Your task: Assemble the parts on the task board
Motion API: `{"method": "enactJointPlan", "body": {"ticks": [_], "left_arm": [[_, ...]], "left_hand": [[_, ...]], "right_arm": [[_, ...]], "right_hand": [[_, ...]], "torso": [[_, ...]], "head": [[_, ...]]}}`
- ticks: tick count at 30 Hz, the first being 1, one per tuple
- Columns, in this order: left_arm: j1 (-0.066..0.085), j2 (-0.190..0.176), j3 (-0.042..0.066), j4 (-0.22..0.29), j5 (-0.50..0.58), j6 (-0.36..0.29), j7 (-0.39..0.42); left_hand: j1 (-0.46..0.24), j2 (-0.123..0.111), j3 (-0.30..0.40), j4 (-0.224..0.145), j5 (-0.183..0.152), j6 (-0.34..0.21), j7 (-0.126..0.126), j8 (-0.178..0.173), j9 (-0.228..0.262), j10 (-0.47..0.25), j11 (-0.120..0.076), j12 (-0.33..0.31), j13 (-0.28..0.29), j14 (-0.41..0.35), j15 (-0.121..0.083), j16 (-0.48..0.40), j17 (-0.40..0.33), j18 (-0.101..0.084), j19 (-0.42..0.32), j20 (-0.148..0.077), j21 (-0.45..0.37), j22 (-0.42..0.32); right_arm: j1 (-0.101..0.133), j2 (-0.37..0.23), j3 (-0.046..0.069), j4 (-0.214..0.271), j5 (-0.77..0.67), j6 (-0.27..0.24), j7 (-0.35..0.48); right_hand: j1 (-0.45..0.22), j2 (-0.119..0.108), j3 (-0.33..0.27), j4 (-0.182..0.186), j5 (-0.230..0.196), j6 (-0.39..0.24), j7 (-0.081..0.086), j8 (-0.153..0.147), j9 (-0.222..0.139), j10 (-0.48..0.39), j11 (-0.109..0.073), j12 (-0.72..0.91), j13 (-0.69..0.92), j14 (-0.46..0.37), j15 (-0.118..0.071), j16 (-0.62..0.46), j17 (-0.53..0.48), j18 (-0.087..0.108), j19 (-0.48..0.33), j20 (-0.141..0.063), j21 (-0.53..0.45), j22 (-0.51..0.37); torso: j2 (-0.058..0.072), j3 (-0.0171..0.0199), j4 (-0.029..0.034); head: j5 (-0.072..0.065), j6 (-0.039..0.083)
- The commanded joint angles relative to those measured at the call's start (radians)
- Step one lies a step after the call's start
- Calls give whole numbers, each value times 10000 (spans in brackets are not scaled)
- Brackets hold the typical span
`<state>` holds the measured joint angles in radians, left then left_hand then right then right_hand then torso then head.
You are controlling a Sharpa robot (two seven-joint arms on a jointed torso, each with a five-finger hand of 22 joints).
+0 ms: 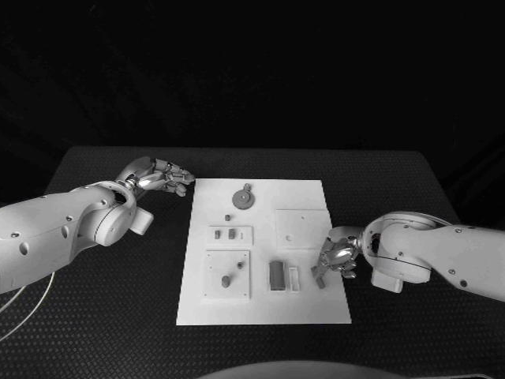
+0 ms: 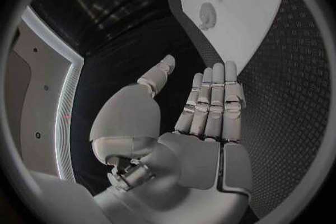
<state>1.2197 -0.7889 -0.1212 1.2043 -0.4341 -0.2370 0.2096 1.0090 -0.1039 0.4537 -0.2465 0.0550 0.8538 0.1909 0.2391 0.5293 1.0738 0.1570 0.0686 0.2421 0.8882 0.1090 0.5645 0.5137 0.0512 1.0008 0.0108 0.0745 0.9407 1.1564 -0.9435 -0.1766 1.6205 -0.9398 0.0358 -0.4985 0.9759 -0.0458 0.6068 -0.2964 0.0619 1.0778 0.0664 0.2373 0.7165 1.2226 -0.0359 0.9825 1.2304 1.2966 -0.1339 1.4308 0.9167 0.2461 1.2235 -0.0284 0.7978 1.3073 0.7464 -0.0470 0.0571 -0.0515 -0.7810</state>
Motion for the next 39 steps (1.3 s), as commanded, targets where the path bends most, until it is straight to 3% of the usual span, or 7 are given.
{"method": "enactJointPlan", "body": {"ticks": [1, 8, 22, 39], "left_arm": [[9, 4, 4, 28, 54, 89, 43], [9, 2, 4, 34, 54, 96, 43], [10, -4, 4, 29, 53, 96, 39], [10, 15, 4, 24, 53, 94, 64]], "left_hand": [[-100, -7, 16, 39, -39, -26, -38, 53, -17, -21, -7, -1, -17, 48, 33, -43, 11, 206, -60, 20, -41, -14], [-96, -16, 15, 35, -39, -27, -38, 54, -18, -22, -7, -1, -18, 49, 33, -48, 18, 206, -61, 20, -41, -14], [-91, -25, 14, 32, -39, -29, -37, 56, -21, -23, -6, -1, -20, 49, 34, -57, 31, 206, -63, 21, -39, -14], [-83, -28, 16, 28, -39, -29, -37, 59, -23, -24, -6, 1, -22, 51, 34, -68, 49, 207, -64, 21, -38, -14]], "right_arm": [[-13, 18, -7, 12, 1585, -407, -66], [-13, 127, -10, 219, 1680, -488, -68], [-15, 157, -14, 216, 257, -359, -105], [-16, 93, -12, 340, 37, -229, 26]], "right_hand": [[498, 552, -26, 8, 26, 7, 55, 34, 48, 60, -26, -9, 6, -9, -86, 44, -9, 157, -13, -52, 38, 201], [495, 538, -33, 9, 23, 15, 53, 38, 50, 58, -28, -7, 8, -17, -88, 43, -24, 157, -15, -53, 38, 201], [483, 514, -44, 14, 21, 11, 54, 34, 49, 53, -28, -9, 10, -40, -90, 30, -66, 157, -22, -53, 34, 199], [465, 452, -65, 16, 21, 6, 51, 29, 49, 48, -29, -11, 11, -44, -91, 27, -66, 157, -23, -52, 31, 196]], "torso": [[0, -7, -1], [0, 5, -10], [-2, 5, -2], [-1, 8, -5]], "head": [[6, -5], [14, -27], [-14, -46], [-6, -46]]}}
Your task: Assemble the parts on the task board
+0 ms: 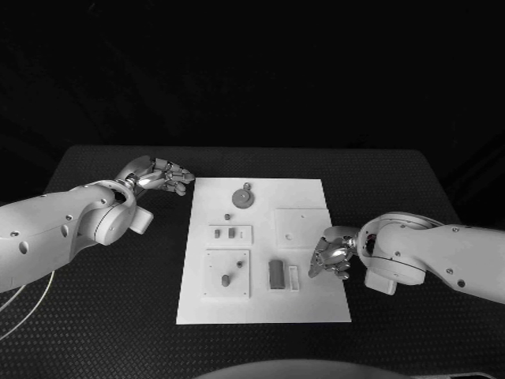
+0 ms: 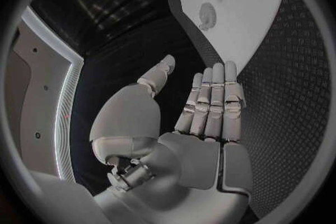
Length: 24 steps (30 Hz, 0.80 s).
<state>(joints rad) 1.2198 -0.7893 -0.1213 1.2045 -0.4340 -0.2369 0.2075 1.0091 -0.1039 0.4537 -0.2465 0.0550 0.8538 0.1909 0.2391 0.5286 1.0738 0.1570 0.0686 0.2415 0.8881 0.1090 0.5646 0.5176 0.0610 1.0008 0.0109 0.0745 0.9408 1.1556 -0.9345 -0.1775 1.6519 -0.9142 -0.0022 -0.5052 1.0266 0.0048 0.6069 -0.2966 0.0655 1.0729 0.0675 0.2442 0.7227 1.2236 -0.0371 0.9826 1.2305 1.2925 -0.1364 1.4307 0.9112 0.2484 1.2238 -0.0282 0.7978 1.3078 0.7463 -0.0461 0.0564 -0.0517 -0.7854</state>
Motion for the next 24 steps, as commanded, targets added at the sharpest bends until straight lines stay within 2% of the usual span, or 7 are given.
{"method": "enactJointPlan", "body": {"ticks": [1, 14, 18, 20, 21, 23, 24], "left_arm": [[7, 18, 5, 21, 51, 89, 86], [7, 16, 4, 14, 51, 84, 88], [7, 15, 4, 15, 51, 82, 86], [7, 17, 3, 18, 51, 78, 88], [7, 17, 3, 19, 51, 79, 90], [7, 16, 3, 24, 51, 72, 97], [7, 15, 3, 23, 51, 75, 110]], "left_hand": [[-82, -27, 16, 28, -39, -29, -36, 59, -16, -24, -6, 1, -15, 52, 34, -70, 11, 109, -64, 21, -38, -14], [-84, -30, 14, 28, -39, -29, -36, 62, -18, -24, -5, 2, -17, 54, 35, -78, 24, 109, -64, 22, -36, -14], [-85, -31, 13, 29, -40, -29, -36, 63, -19, -24, -5, 2, -17, 55, 35, -80, 27, 108, -64, 23, -36, -14], [-86, -32, 12, 30, -40, -29, -36, 63, -19, -24, -5, 2, -18, 55, 35, -82, 29, 108, -64, 23, -36, -14], [-87, -32, 12, 30, -40, -30, -36, 63, -19, -24, -5, 2, -18, 55, 35, -82, 29, 108, -64, 23, -36, -14], [-88, -33, 11, 31, -40, -30, -36, 63, -19, -23, -5, 3, -18, 55, 35, -83, 31, 108, -64, 23, -36, -14], [-90, -33, 10, 32, -40, -30, -36, 64, -19, -23, -5, 3, -18, 55, 35, -84, 32, 108, -64, 23, -35, -14]], "right_arm": [[-8, 4, -3, 25, -228, 145, 95], [-5, -139, 0, 216, -261, 236, 124], [146, -314, 4, 362, -378, 417, 213], [294, -380, 6, 389, -388, 526, 251], [337, -407, 6, 400, -411, 578, 254], [448, -497, 11, 447, -534, 723, 258], [521, -553, 16, 471, -602, 822, 247]], "right_hand": [[-41, -55, -66, 18, -15, 55, 40, -41, -13, 39, -18, -12, 10, 1, -66, 30, 0, 134, -27, -56, 32, 191], [-94, -127, -101, 30, -18, 65, 36, -39, -11, 41, -19, -13, 10, 2, -66, 30, -3, 134, -16, -49, 31, 187], [-766, -677, -332, 233, -10, 130, 40, -50, -41, 47, -9, -35, -7, 18, -63, 15, -25, 134, 50, -6, 1, 150], [-1449, -995, -341, 795, -3, 145, 41, -84, -77, 45, -14, -60, -25, 32, -58, -4, -44, 134, 103, -30, -63, 103], [-1630, -1050, -375, 920, -12, 144, 44, -91, -84, 41, -10, -64, -27, 31, -55, -6, -49, 125, 106, -27, -73, 98], [-2014, -1367, -298, 1279, 8, 145, 25, -112, -102, 29, -19, -72, -28, 34, -81, -11, -54, 134, 122, -74, -114, 86], [-2256, -1588, -143, 1637, 3, 146, 18, -126, -111, 26, -30, -74, -26, 33, -92, -18, -65, 134, 147, -110, -140, 81]], "torso": [[-2, 0, 4], [-2, -3, 3], [-5, -1, -3], [-4, -2, -7], [-4, -4, -5], [-3, -3, -4], [-4, -3, 0]], "head": [[-5, -3], [7, 10], [11, 40], [14, 49], [15, 55], [14, 67], [0, 72]]}}
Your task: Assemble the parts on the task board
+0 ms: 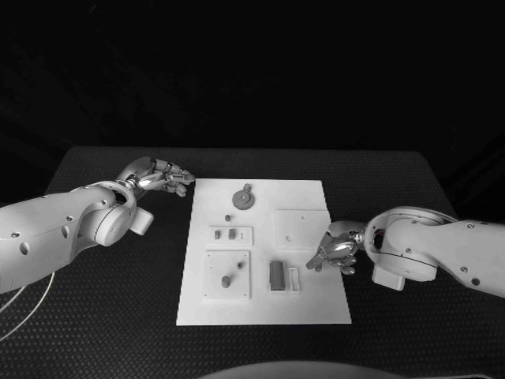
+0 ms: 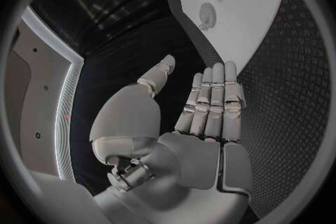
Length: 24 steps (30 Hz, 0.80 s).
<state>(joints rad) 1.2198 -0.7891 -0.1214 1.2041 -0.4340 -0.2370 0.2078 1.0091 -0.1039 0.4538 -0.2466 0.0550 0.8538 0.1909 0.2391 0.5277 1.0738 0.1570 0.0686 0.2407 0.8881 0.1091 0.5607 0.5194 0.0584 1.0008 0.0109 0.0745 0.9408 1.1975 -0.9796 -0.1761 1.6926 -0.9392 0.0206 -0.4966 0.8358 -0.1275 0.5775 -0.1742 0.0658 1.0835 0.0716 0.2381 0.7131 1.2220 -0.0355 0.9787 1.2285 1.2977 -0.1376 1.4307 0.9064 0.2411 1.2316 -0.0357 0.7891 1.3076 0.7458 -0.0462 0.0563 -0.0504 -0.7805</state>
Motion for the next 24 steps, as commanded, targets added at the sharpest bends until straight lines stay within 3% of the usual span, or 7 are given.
{"method": "enactJointPlan", "body": {"ticks": [1, 7, 10, 24], "left_arm": [[8, 7, 4, 30, 51, 67, 110], [8, 2, 4, 19, 51, 64, 121], [7, 5, 4, 8, 51, 65, 124], [7, 26, 3, 5, 52, 51, 145]], "left_hand": [[-91, -34, 9, 33, -40, -30, -36, 64, -11, -23, -5, 3, -10, 56, 35, -45, 15, 134, -64, 24, -35, -14], [-106, -38, 3, 42, -40, -30, -35, 65, -12, -23, -4, 3, -11, 57, 36, -50, 23, 133, -64, 25, -35, -14], [-115, -40, -1, 47, -40, -31, -34, 66, -13, -23, -4, 4, -12, 58, 37, -54, 28, 132, -63, 25, -34, -14], [-134, -41, -8, 60, -40, -32, -34, 67, -15, -22, -5, 4, -13, 61, 36, -62, 40, 133, -64, 25, -34, -14]], "right_arm": [[145, -131, 7, 75, -389, 652, 158], [278, -159, 27, 95, -498, 1250, 141], [284, -135, 49, 79, -612, 1306, 140], [317, -120, 68, 86, -687, 1482, 127]], "right_hand": [[-612, -331, 159, 672, -8, 41, -8, -69, -20, 38, -44, -39, -8, -17, -84, -20, -16, 207, 73, -29, -68, 78], [-1454, -797, 598, 1776, -9, 34, -46, -79, 3, 12, -82, -19, 30, -18, -114, 5, 13, 207, 89, -147, -91, 147], [-1540, -903, 740, 2047, -22, 32, -44, -68, 33, 11, -82, -11, 43, -16, -118, 15, 28, 207, 99, -159, -77, 174], [-1568, -865, 790, 2185, -6, 30, -46, -58, 58, 12, -86, -1, 55, -11, -120, 29, 46, 207, 98, -163, -63, 189]], "torso": [[-1, -1, 2], [7, 0, 5], [11, 5, 16], [-1, -8, 1]], "head": [[-22, 34], [-27, 62], [-36, 64], [32, 45]]}}
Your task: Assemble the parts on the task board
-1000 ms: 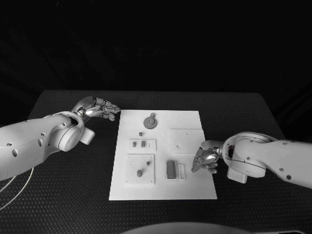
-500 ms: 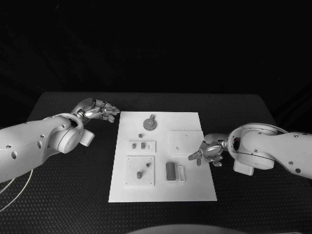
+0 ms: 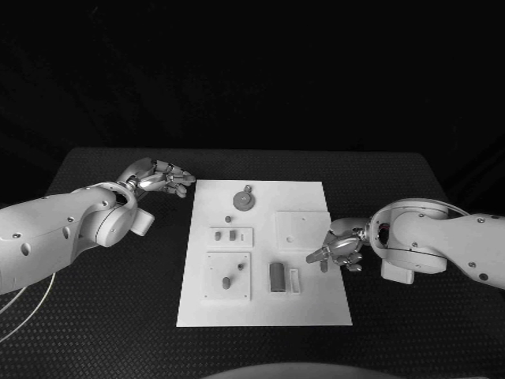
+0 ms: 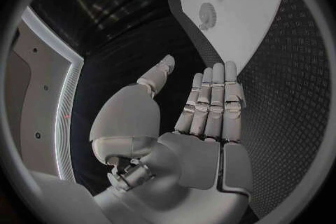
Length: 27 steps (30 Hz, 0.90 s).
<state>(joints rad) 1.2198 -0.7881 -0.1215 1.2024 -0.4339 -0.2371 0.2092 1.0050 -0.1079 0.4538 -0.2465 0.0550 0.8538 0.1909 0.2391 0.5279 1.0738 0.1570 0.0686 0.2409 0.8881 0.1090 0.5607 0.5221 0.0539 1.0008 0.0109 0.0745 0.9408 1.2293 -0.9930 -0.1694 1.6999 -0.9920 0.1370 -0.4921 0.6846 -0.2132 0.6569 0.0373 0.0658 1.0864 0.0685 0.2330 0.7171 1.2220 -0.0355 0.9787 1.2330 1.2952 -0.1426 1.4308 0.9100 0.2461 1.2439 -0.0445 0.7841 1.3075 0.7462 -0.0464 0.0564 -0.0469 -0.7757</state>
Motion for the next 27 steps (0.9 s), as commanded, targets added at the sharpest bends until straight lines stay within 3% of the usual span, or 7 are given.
{"method": "enactJointPlan", "body": {"ticks": [1, 24, 27], "left_arm": [[7, 21, 4, 17, 51, 52, 130], [7, 12, 4, 33, 51, 41, 145], [7, 12, 4, 35, 51, 39, 149]], "left_hand": [[-94, -1, -8, 61, -40, -32, -34, 68, -17, -22, -5, 4, -15, 61, 37, -62, 13, 178, -64, 25, -34, -15], [-107, -7, -14, 69, -40, -33, -36, 72, -21, -21, -6, 5, -17, 64, 35, -75, 34, 181, -65, 23, -33, -15], [-108, -8, -14, 70, -40, -32, -36, 72, -21, -20, -7, 6, -17, 65, 35, -77, 37, 181, -65, 23, -33, -15]], "right_arm": [[-1, 16, 1, 8, -159, 331, 80], [1, 30, 2, 2, -224, 387, 76], [1, 34, 2, 0, -224, 391, 76]], "right_hand": [[-48, 8, 10, 95, 98, -3, -16, -6, 27, 9, -86, 0, 15, 13, -70, 32, 14, 157, -31, -76, -8, 195], [43, 263, -194, 89, 3494, -28, 0, 0, 164, 17, -68, 14, 59, 15, -52, 62, 29, 157, -75, -38, 133, 198], [45, 274, -199, 84, 3526, -28, 0, 0, 165, 18, -68, 14, 60, 20, -51, 65, 40, 157, -73, -38, 136, 198]], "torso": [[-4, -4, 1], [1, -2, -1], [0, -4, -2]], "head": [[-8, -6], [-21, 13], [-25, 15]]}}
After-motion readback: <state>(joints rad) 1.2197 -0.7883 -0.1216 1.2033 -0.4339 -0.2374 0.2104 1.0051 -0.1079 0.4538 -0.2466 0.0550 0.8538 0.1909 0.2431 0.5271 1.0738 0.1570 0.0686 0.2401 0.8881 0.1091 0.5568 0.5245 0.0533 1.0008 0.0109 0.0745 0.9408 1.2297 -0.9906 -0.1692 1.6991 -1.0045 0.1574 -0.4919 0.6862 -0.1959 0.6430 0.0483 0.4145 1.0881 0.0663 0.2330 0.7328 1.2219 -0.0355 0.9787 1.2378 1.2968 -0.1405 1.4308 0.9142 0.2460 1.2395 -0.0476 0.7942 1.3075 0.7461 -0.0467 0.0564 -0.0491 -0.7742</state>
